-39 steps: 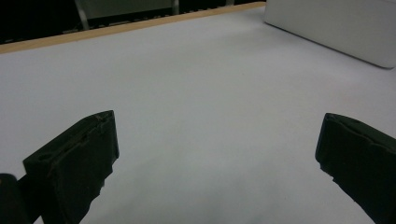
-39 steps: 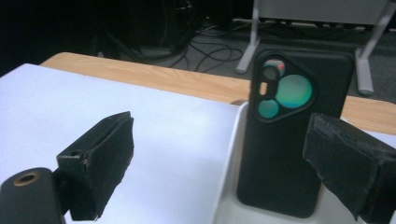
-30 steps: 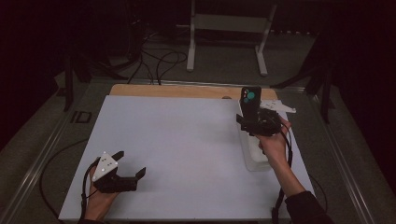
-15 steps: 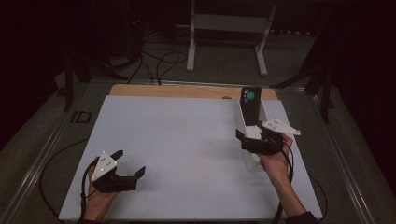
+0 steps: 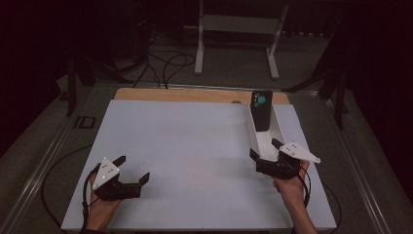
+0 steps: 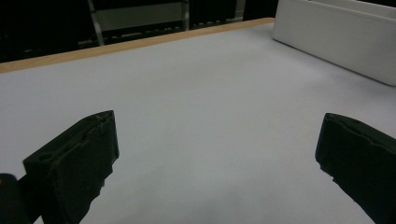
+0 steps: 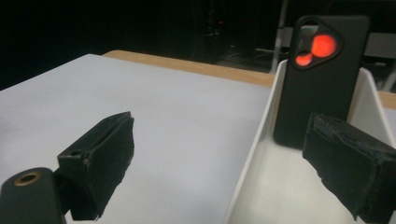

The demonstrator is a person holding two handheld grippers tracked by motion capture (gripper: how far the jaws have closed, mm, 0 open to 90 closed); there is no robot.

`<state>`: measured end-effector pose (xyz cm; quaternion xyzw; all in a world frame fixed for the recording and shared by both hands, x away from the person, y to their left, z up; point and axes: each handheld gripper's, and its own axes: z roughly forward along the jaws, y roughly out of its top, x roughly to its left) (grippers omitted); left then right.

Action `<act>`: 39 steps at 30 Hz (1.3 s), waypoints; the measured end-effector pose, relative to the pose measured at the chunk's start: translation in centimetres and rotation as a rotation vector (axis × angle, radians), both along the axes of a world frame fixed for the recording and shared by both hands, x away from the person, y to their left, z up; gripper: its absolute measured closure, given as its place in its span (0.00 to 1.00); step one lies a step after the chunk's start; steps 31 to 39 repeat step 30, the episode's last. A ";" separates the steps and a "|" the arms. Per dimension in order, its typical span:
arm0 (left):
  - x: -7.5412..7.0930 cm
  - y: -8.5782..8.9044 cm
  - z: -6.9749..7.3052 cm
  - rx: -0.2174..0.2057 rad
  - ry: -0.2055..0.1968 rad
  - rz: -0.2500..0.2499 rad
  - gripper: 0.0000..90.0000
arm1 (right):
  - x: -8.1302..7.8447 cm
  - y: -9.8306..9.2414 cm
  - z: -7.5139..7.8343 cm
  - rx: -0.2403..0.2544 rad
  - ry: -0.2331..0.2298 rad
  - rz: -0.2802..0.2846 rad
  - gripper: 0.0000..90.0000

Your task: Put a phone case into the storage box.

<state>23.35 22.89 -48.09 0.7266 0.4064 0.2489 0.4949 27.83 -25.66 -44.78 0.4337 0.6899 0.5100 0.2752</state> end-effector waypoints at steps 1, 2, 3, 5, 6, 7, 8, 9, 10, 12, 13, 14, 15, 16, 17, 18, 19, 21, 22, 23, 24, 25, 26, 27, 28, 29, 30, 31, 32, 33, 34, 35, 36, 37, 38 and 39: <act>0.0 0.0 0.0 0.000 -0.003 0.000 0.00 | -0.2 0.0 -0.2 -0.004 -0.004 0.009 0.10; 0.0 0.0 0.0 -0.004 -0.006 0.003 0.00 | -0.5 0.0 -0.4 -0.007 -0.013 0.014 0.10; 0.0 0.1 0.0 -0.008 -0.007 0.004 0.00 | -0.7 -0.1 -0.5 -0.012 -0.023 0.025 0.10; -0.1 0.1 0.1 -0.006 -0.011 0.006 0.00 | -1.2 -0.1 -0.8 -0.033 -0.039 0.043 0.10; -0.1 0.1 0.1 -0.005 -0.013 0.005 0.00 | -1.4 0.0 -0.9 -0.055 -0.048 0.038 0.10; -0.1 0.2 0.1 -0.005 -0.014 0.005 0.00 | -1.7 0.0 -1.0 -0.071 -0.059 0.035 0.10; -0.1 0.2 0.1 -0.005 -0.016 0.005 0.00 | -1.9 0.0 -1.2 -0.071 -0.062 0.038 0.10; -0.2 0.2 0.1 -0.006 -0.018 0.006 0.00 | -2.1 -0.1 -1.3 -0.062 -0.063 0.041 0.10; -0.2 0.2 0.1 -0.009 -0.019 0.007 0.00 | -2.3 -0.3 -1.5 -0.055 -0.067 0.041 0.10; -0.2 0.2 0.1 -0.009 -0.022 0.007 0.00 | -2.6 -0.6 -1.8 -0.045 -0.068 0.040 0.10; -0.3 0.2 0.1 -0.008 -0.025 0.008 0.00 | -2.7 -0.8 -1.9 -0.040 -0.065 0.037 0.10; -0.3 0.2 0.1 -0.008 -0.028 0.007 0.00 | -2.9 -0.9 -2.0 -0.035 -0.066 0.037 0.10; -0.3 0.2 0.2 -0.009 -0.030 0.007 0.00 | -3.0 -1.1 -2.1 -0.029 -0.067 0.034 0.10; -0.3 0.2 0.2 -0.009 -0.032 0.008 0.00 | -3.2 -1.3 -2.2 -0.026 -0.069 0.032 0.10; -0.4 0.2 0.2 -0.011 -0.034 0.009 0.00 | -3.3 -1.4 -2.3 -0.024 -0.073 0.030 0.10; -0.4 0.2 0.2 -0.016 -0.035 0.011 0.00 | -3.5 -1.6 -2.4 -0.020 -0.073 0.029 0.10; -0.4 0.2 0.1 -0.014 -0.036 0.011 0.00 | -3.6 -1.8 -2.5 -0.017 -0.074 0.027 0.10; -0.4 0.1 0.1 -0.011 -0.035 0.011 0.00 | -3.6 -2.0 -2.6 -0.022 -0.072 0.021 0.10; -0.4 0.1 0.1 -0.011 -0.035 0.011 0.00 | -3.6 -2.0 -2.6 -0.022 -0.072 0.021 0.10; -0.4 0.0 0.1 -0.004 -0.035 0.009 0.00 | -3.6 -2.1 -2.7 -0.020 -0.072 0.019 0.10; -0.4 0.0 0.1 -0.004 -0.035 0.009 0.00 | -3.6 -2.1 -2.7 -0.020 -0.072 0.019 0.10; -0.4 -0.1 0.0 0.002 -0.035 0.004 0.00 | -3.5 -2.2 -2.7 -0.014 -0.068 0.018 0.10; -0.4 -0.2 0.0 0.004 -0.034 0.002 0.00 | -3.5 -2.1 -2.9 -0.020 -0.064 0.021 0.10; -0.4 -0.2 0.0 0.005 -0.033 0.000 0.00 | -3.5 -2.1 -2.9 -0.023 -0.063 0.023 0.10; -0.4 -0.2 0.0 0.008 -0.032 0.000 0.00 | -3.5 -2.0 -2.9 -0.024 -0.063 0.026 0.10; -0.3 -0.2 -0.1 0.008 -0.032 0.000 0.00 | -3.4 -2.0 -3.0 -0.025 -0.064 0.026 0.10; -0.3 -0.2 -0.1 0.008 -0.032 0.000 0.00 | -3.4 -2.0 -3.0 -0.025 -0.064 0.026 0.10; -0.3 -0.2 -0.1 0.008 -0.032 0.000 0.00 | -3.4 -2.0 -3.0 -0.025 -0.064 0.026 0.10; -0.3 -0.2 -0.1 0.008 -0.032 0.000 0.00 | -3.4 -2.0 -3.0 -0.025 -0.064 0.026 0.10; -0.3 -0.2 -0.1 0.008 -0.032 0.000 0.00 | -3.4 -2.0 -3.0 -0.025 -0.064 0.026 0.10; -0.3 -0.2 -0.1 0.008 -0.032 0.000 0.00 | -3.4 -2.0 -3.0 -0.025 -0.064 0.026 0.10; -0.3 -0.2 -0.1 0.008 -0.032 0.000 0.00 | -3.4 -2.0 -3.0 -0.025 -0.064 0.026 0.10; -0.3 -0.2 -0.1 0.008 -0.032 0.000 0.00 | -3.4 -2.0 -3.0 -0.025 -0.064 0.026 0.10; -0.3 -0.2 -0.1 0.008 -0.032 0.000 0.00 | -3.4 -2.0 -3.0 -0.025 -0.064 0.026 0.10; -0.3 -0.2 -0.1 0.008 -0.032 0.000 0.00 | -3.4 -2.0 -3.0 -0.025 -0.064 0.026 0.10; -0.3 -0.2 -0.1 0.008 -0.032 0.000 0.00 | -3.4 -2.0 -3.0 -0.025 -0.064 0.026 0.10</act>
